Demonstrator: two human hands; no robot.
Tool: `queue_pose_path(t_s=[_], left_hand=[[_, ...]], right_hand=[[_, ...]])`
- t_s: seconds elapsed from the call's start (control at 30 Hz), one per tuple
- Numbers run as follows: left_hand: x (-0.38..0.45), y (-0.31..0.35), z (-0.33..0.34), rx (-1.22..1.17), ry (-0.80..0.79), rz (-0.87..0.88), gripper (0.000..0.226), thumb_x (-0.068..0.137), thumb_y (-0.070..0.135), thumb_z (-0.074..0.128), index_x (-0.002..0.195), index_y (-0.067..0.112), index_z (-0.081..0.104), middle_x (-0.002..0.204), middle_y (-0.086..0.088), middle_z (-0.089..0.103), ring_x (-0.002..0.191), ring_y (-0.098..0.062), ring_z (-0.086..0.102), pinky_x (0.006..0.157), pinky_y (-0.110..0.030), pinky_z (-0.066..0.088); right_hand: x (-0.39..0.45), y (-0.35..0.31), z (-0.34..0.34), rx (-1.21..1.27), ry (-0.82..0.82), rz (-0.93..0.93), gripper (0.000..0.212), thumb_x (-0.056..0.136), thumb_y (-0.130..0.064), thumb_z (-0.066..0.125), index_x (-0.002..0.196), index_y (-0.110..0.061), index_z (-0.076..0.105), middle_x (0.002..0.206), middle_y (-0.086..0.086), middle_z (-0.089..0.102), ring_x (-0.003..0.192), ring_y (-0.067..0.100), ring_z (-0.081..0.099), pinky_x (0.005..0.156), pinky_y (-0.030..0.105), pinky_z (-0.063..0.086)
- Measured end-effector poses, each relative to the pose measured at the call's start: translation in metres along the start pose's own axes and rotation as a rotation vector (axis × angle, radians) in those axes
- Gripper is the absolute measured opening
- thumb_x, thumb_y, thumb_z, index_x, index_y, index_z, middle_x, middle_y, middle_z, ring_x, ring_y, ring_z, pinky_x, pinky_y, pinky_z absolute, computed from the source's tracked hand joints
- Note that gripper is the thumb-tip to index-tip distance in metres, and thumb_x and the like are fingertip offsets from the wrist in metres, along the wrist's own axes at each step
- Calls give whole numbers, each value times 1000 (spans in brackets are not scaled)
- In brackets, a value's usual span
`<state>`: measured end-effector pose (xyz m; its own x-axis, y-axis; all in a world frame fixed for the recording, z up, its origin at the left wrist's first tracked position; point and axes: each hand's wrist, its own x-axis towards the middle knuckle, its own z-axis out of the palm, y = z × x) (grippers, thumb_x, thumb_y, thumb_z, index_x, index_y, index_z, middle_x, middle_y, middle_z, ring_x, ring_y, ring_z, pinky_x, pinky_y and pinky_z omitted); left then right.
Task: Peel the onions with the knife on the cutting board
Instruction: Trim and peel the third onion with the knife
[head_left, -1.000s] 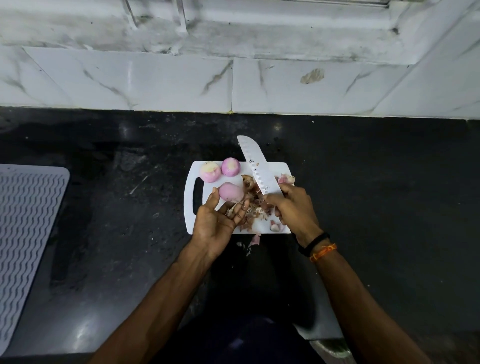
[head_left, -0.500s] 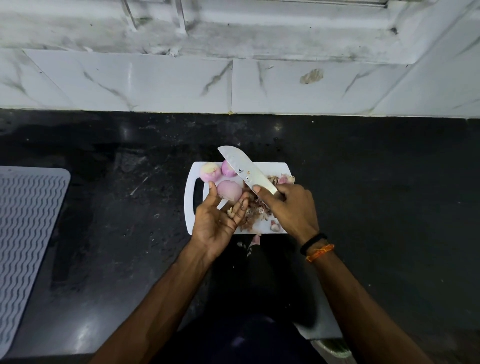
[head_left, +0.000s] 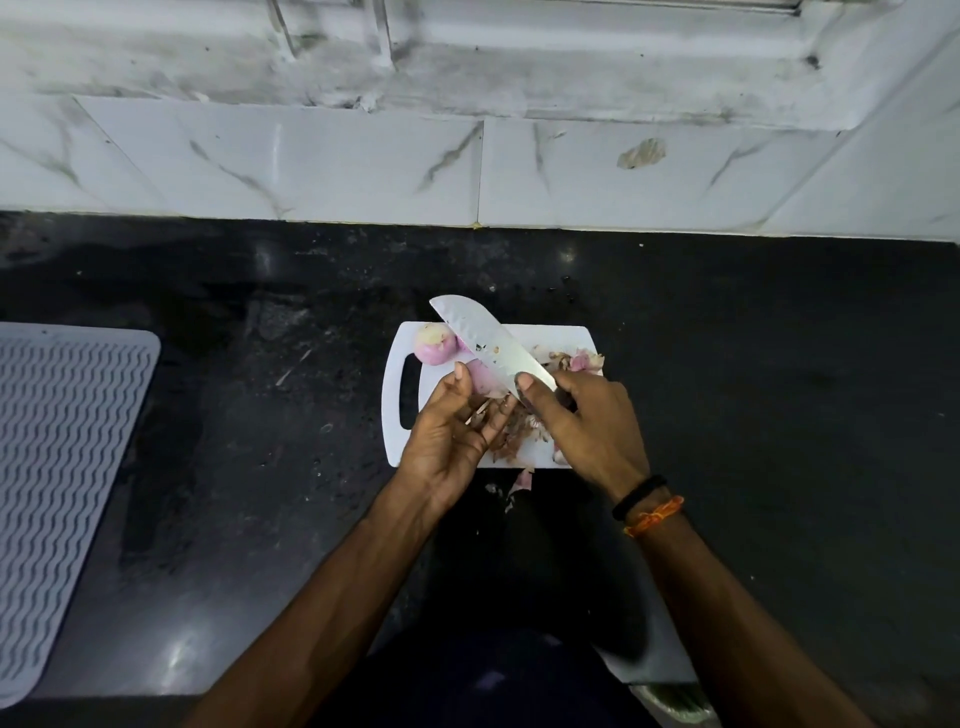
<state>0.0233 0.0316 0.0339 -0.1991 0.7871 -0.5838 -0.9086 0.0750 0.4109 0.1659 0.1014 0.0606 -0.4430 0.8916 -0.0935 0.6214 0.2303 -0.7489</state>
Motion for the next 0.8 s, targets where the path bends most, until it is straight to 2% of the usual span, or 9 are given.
queue_pose_path(t_s=[0.07, 0.17, 0.27, 0.3, 0.37, 0.43, 0.57, 0.7, 0.8], left_hand=[[1, -1, 0, 34, -3, 25, 32, 83, 29, 67, 111, 12, 64, 119, -11, 67, 103, -19, 68, 81, -31, 60], [3, -3, -1, 44, -13, 54, 38, 80, 30, 68, 113, 11, 63, 122, -13, 65, 106, -21, 67, 91, -35, 59], [2, -3, -1, 16, -25, 57, 39, 79, 28, 69, 113, 11, 63, 118, -13, 67, 101, -21, 70, 85, -36, 60], [1, -2, -1, 5, -34, 58, 41, 77, 28, 71, 113, 11, 63, 118, -14, 67, 101, -22, 71, 83, -36, 60], [1, -2, 0, -14, -57, 60, 48, 73, 29, 76, 115, 9, 62, 129, -19, 63, 108, -27, 68, 84, -37, 59], [1, -3, 0, -45, -73, 68, 44, 75, 25, 75, 113, 7, 62, 132, -22, 61, 115, -29, 65, 84, -38, 59], [0, -4, 1, -53, -72, 81, 33, 74, 22, 72, 103, 9, 62, 119, -15, 67, 106, -24, 69, 80, -35, 60], [-1, -4, 0, -27, -53, 81, 30, 75, 21, 69, 102, 12, 61, 113, -11, 68, 98, -20, 71, 78, -33, 61], [0, -3, 1, -19, -34, 81, 38, 70, 24, 72, 105, 14, 62, 117, -13, 65, 102, -22, 68, 89, -36, 59]], right_hand=[[-2, 2, 4, -96, 33, -32, 36, 96, -52, 56, 69, -29, 56, 52, -12, 49, 51, 3, 49, 52, 24, 32], [-5, 3, 9, -172, 67, -76, 40, 96, -51, 56, 62, -34, 45, 53, -17, 42, 51, 0, 43, 52, 22, 26], [-6, 4, 9, -92, 69, -80, 31, 97, -49, 57, 73, -29, 64, 54, -18, 50, 52, 0, 50, 52, 20, 31], [-5, 3, 7, -57, 80, -76, 30, 97, -48, 57, 75, -29, 65, 54, -17, 52, 52, 1, 53, 52, 21, 34], [-3, 3, 4, -36, 112, -61, 35, 98, -48, 56, 66, -31, 54, 53, -13, 55, 51, 4, 55, 51, 21, 38], [2, 3, 1, -86, 115, -42, 45, 97, -49, 55, 60, -25, 49, 52, -8, 54, 49, 7, 53, 50, 22, 35], [4, 5, 4, -133, 120, -54, 51, 97, -53, 54, 60, -18, 54, 51, -6, 51, 48, 9, 50, 50, 28, 35], [-2, 5, 9, -126, 124, -93, 50, 93, -60, 47, 79, -18, 71, 54, -14, 53, 52, 5, 54, 52, 25, 38], [-6, 3, 13, -146, 99, -119, 49, 93, -61, 49, 88, -19, 74, 59, -14, 58, 57, 4, 57, 52, 26, 42]])
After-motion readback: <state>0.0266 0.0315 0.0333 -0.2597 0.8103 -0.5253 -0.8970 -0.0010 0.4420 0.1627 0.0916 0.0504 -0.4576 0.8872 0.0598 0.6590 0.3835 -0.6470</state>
